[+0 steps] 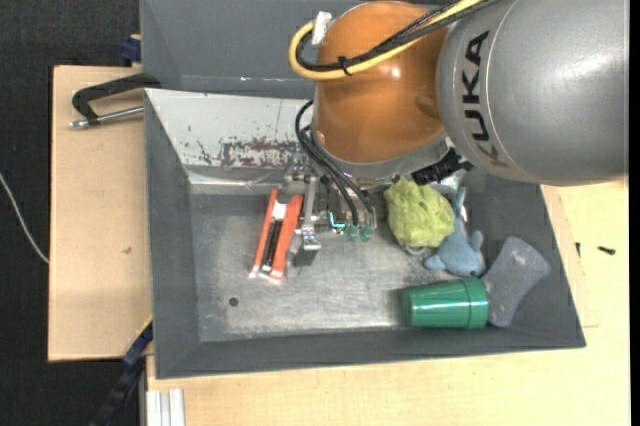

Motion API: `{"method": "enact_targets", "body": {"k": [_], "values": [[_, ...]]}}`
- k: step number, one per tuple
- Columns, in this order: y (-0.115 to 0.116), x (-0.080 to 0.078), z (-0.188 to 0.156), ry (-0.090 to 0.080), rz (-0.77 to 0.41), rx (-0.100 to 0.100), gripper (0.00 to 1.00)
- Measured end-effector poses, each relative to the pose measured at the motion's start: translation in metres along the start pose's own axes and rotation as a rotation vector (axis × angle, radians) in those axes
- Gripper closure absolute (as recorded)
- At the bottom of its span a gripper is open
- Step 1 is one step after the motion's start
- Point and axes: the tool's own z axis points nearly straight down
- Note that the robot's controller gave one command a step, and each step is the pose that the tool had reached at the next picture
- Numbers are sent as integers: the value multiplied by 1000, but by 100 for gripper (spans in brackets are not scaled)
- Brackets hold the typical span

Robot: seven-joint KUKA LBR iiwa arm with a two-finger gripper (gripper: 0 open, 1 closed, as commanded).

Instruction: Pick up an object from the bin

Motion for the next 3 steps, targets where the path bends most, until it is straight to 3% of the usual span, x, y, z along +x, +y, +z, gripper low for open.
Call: {"method": "enact_targets", "body": {"k": [1,2,3], "values": [[-1,-2,-5,-9,3,-2,0],[-8,-24,49,-13,-92,-2,0],[-11,-44,72,-14,-375,-1,0]]}}
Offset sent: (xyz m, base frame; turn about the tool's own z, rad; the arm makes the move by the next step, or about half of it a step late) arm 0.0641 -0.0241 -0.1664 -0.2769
